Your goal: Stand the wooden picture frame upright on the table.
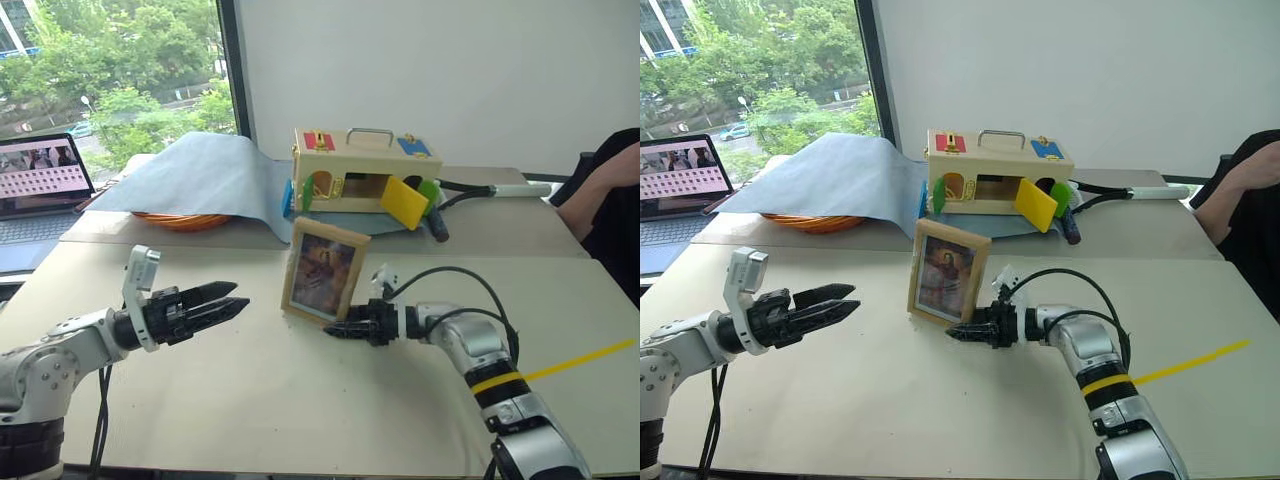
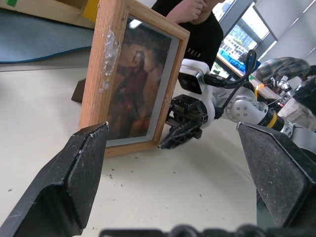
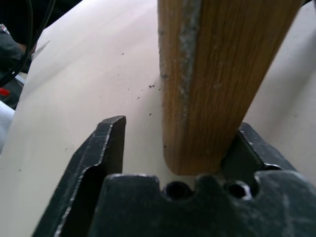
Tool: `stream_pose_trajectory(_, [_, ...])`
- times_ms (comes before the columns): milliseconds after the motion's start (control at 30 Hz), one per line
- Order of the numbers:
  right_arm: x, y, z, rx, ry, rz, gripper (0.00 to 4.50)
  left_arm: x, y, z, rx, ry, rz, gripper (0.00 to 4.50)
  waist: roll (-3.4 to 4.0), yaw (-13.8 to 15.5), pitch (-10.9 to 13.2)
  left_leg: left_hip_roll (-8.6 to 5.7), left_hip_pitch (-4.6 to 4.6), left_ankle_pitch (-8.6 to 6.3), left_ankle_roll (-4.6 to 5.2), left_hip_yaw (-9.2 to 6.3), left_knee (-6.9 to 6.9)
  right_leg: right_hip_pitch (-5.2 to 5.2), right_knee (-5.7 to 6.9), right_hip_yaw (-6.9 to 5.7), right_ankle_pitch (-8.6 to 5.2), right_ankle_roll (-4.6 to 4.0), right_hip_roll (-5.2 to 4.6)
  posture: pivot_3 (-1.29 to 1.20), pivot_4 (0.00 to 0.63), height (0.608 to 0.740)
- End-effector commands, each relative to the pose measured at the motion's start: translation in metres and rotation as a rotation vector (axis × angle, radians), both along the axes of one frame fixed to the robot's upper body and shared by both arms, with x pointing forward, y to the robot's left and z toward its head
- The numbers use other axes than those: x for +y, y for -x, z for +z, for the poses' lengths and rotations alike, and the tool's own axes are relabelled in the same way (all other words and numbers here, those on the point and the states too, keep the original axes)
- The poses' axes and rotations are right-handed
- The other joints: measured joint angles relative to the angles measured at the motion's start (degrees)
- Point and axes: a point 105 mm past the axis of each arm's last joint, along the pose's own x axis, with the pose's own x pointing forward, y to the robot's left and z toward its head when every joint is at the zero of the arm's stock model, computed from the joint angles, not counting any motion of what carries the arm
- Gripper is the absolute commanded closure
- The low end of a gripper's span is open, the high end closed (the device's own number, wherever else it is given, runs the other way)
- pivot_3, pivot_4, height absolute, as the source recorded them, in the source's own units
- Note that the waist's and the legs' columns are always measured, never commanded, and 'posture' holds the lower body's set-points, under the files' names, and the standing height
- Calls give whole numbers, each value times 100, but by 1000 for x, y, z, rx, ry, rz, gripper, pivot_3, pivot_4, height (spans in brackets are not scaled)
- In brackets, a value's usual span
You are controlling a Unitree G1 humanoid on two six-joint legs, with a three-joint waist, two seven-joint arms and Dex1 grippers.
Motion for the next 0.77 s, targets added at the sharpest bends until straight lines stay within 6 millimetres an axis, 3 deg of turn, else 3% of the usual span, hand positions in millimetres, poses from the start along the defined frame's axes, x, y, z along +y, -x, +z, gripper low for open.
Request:
stream_pose_trajectory(33, [-19, 3, 32, -56, -54, -31, 37, 4, 0, 5, -51, -36, -5, 0, 0, 7, 0, 0, 0, 0, 0, -1, 0, 1, 0, -1, 0, 0, 0, 0, 150, 670])
stream_pose_trajectory(100, [-33, 10, 34, -50, -52, -54, 37, 7, -1, 4, -61, -49, 11, 0, 0, 28, 0, 0, 0, 0, 0, 0, 0, 1, -2, -1, 0, 0, 0, 0, 150, 670])
stream_pose_trajectory(233, [-73, 45, 32, -79, 12, -122, 37, 27, -13, -22, -100, -227, 212, 0, 0, 93, 0, 0, -2, -2, 1, 1, -9, 4, -19, 0, -2, 1, -1, 0, 150, 670])
stream_pose_trajectory(333, [-92, 61, 26, -217, 91, -222, 37, 44, -20, -41, -157, -327, 367, 0, 0, 72, -1, 0, -1, -3, 2, 2, -19, 2, -25, 3, -3, -2, -1, 0, 150, 670])
stream_pose_trajectory(433, [-109, 62, 23, -419, 172, -389, 37, 48, -18, -59, -210, -429, 419, 0, -1, 4, -1, 0, 8, -2, 2, 1, -20, 3, -21, 4, -13, 14, 0, 0, 150, 670])
stream_pose_trajectory(567, [-120, 61, 22, -523, 153, -641, 37, 41, -20, -79, -273, -496, 448, 0, -3, -7, -3, 0, 21, 3, 2, 5, -9, 12, -20, 13, -10, 24, 0, 0, 150, 670])
stream_pose_trajectory(767, [-118, 67, 14, -524, 147, -730, 37, 30, -27, -85, -298, -464, 472, 0, -3, 19, -3, 0, 18, 2, 1, 6, 0, 12, -15, 14, -10, 24, 0, 0, 150, 670])
